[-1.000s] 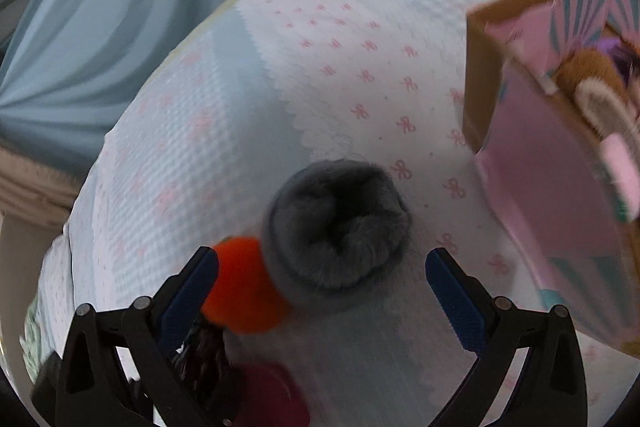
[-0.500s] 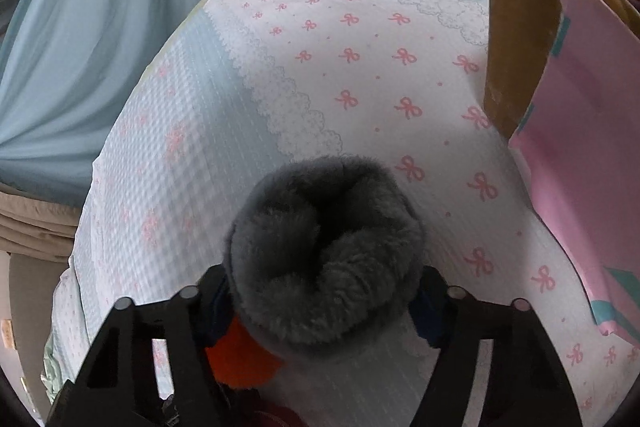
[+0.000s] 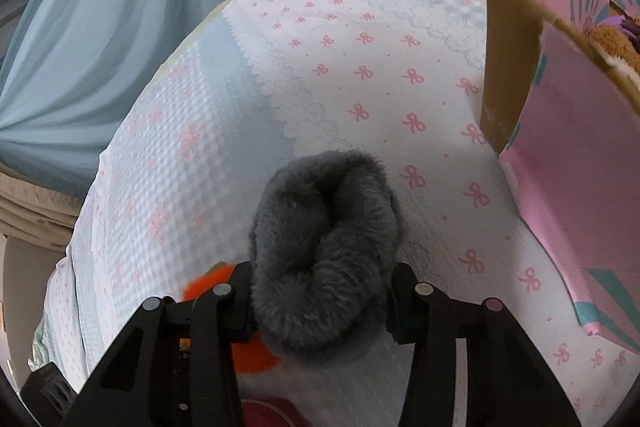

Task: Organize soft objects
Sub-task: 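Lift the black cloth and grey sock and carry both over the box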

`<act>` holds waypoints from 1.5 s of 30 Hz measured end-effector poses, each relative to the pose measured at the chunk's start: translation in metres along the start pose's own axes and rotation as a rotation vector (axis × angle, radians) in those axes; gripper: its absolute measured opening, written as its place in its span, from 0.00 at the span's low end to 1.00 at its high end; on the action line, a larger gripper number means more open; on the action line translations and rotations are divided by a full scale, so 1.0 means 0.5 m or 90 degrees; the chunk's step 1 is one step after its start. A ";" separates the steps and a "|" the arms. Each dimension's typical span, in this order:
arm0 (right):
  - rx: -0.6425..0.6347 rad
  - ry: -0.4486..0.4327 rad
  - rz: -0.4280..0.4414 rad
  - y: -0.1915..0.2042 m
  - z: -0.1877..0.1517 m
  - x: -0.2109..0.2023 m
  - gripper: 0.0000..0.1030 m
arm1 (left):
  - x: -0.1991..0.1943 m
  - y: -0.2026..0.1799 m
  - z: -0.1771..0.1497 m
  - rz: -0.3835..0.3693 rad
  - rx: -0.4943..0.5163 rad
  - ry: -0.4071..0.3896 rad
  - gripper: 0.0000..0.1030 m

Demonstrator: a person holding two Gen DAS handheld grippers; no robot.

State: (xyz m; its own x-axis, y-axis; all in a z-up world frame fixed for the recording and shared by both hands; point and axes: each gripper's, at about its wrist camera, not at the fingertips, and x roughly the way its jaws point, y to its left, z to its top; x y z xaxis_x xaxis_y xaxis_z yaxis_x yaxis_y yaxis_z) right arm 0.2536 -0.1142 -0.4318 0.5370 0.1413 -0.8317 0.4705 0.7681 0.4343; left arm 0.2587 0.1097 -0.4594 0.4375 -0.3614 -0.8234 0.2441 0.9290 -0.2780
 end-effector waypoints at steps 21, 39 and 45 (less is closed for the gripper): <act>-0.108 -0.056 0.021 0.088 0.020 -0.279 0.42 | -0.264 -0.114 0.070 0.021 0.007 -0.097 0.44; -0.358 -0.085 0.031 0.033 0.029 -0.676 0.42 | -0.541 -0.387 0.054 0.068 0.007 -0.133 0.44; -0.352 -0.091 0.012 -0.085 0.077 -0.741 0.42 | -0.538 -0.545 0.044 0.038 0.033 -0.139 0.44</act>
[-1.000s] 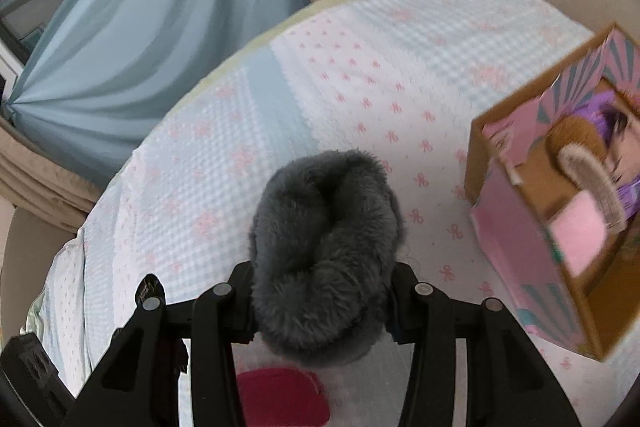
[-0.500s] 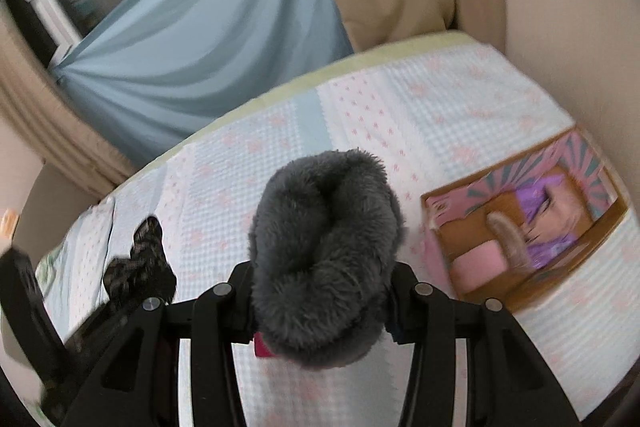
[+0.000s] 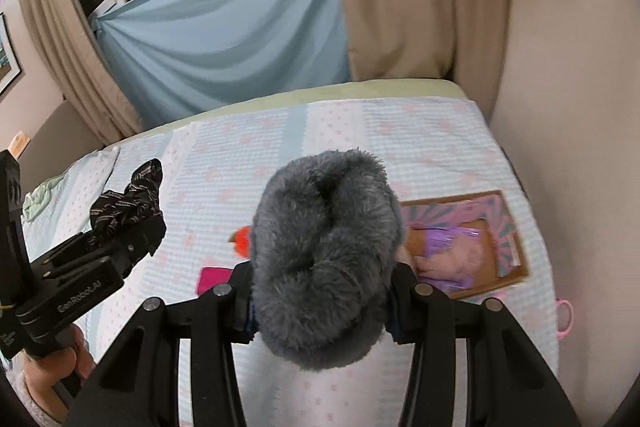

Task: Organize soft objects
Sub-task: 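Lift the black cloth and grey sock and carry both over the box, then open both tools to drop the cloth and sock into the box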

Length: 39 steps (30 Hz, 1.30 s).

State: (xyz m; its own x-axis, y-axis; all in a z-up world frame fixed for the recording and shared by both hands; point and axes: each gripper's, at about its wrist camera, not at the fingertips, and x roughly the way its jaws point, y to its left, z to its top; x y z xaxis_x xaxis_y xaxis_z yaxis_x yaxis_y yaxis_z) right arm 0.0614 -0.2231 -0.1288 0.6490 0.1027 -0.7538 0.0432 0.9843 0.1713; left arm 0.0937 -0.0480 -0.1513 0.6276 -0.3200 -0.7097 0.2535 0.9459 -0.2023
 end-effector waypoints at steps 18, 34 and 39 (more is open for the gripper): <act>0.073 0.123 -0.088 -0.329 0.028 0.078 0.42 | 0.225 -0.313 -0.009 -0.087 0.081 0.125 0.44; 0.087 0.253 -0.065 -0.463 0.044 0.360 0.42 | 0.552 -0.302 -0.057 -0.008 0.035 0.295 0.44; 0.104 0.294 -0.062 -0.478 0.039 0.419 0.44 | 0.611 -0.306 -0.064 0.010 0.052 0.334 0.44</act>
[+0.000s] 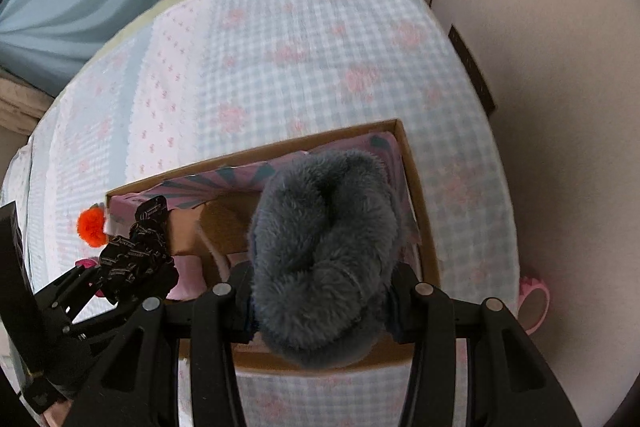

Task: Organize soft objects
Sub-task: 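Open both tools to drop the cloth and sock into the box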

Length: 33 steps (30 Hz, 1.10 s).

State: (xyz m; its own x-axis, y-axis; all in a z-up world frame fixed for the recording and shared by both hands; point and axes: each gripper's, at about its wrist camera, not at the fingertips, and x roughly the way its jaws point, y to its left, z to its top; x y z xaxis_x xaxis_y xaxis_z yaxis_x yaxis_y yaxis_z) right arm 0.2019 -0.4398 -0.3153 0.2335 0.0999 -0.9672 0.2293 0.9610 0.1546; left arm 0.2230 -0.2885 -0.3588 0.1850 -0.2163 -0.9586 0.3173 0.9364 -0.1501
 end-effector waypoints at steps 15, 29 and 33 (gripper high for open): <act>0.015 -0.016 0.034 -0.005 -0.007 0.035 1.00 | 0.006 -0.010 -0.036 0.027 0.006 0.036 1.00; -0.008 -0.072 0.034 0.022 -0.035 -0.096 1.00 | -0.127 -0.022 -0.040 0.035 0.001 -0.046 1.00; -0.018 -0.100 0.022 0.037 -0.055 -0.170 1.00 | -0.206 -0.023 -0.050 0.028 -0.005 -0.088 1.00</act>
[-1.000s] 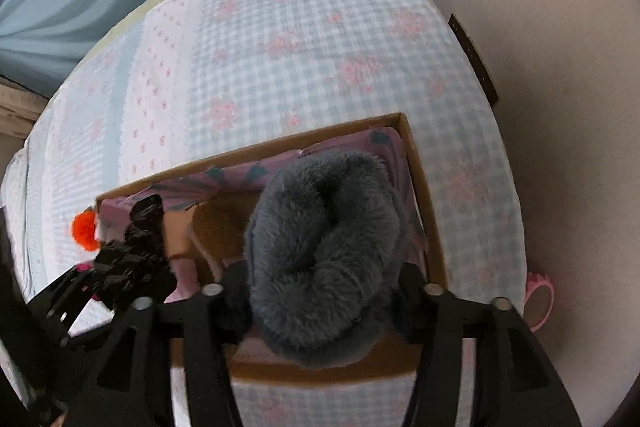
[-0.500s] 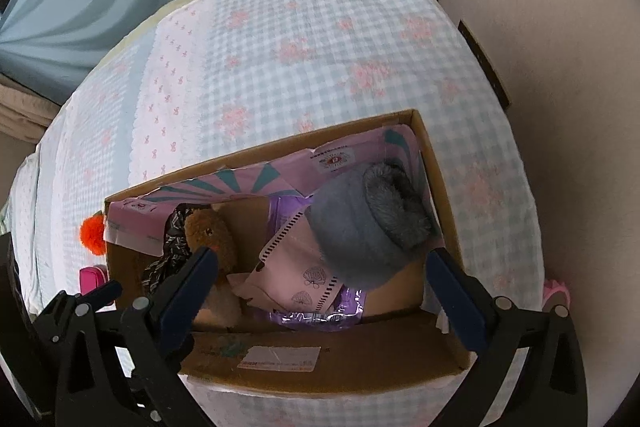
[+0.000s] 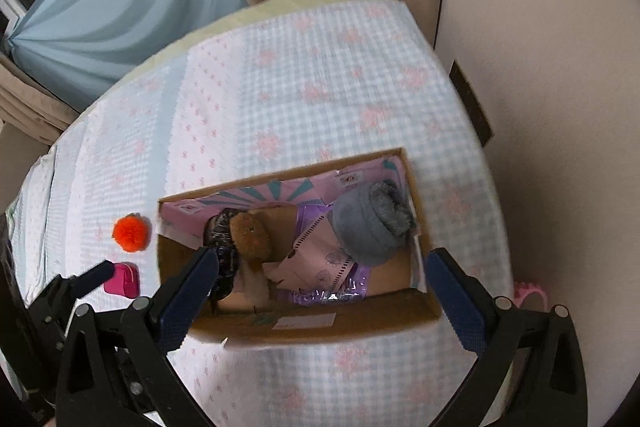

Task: Organize soft objects
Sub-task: 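Open both tools to drop the cloth and sock into the box, then withdraw both tools and move toward the magenta purse and orange pompom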

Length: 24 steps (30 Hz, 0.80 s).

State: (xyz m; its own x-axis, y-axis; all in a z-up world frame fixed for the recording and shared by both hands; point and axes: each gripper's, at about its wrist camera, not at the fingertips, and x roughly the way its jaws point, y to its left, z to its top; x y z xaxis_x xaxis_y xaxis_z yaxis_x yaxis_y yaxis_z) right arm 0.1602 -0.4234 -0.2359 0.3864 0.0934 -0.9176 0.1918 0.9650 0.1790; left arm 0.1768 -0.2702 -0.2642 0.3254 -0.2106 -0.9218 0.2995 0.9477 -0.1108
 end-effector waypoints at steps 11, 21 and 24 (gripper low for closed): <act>-0.002 -0.096 -0.036 0.045 -0.047 -0.222 1.00 | -0.251 0.002 -0.022 -0.014 0.006 -0.136 1.00; -0.040 -0.170 -0.107 0.117 -0.122 -0.359 1.00 | -0.408 0.070 -0.067 -0.005 0.017 -0.217 1.00; -0.048 -0.187 -0.106 0.145 -0.138 -0.389 1.00 | -0.449 0.111 -0.092 -0.001 0.006 -0.240 1.00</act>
State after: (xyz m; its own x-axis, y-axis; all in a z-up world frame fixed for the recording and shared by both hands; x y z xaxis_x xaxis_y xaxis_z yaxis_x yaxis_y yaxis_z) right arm 0.0365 -0.3547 -0.0689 0.6009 -0.1303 -0.7887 0.2104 0.9776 -0.0012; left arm 0.0792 -0.1594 -0.0804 0.6315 -0.2873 -0.7202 0.3077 0.9454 -0.1074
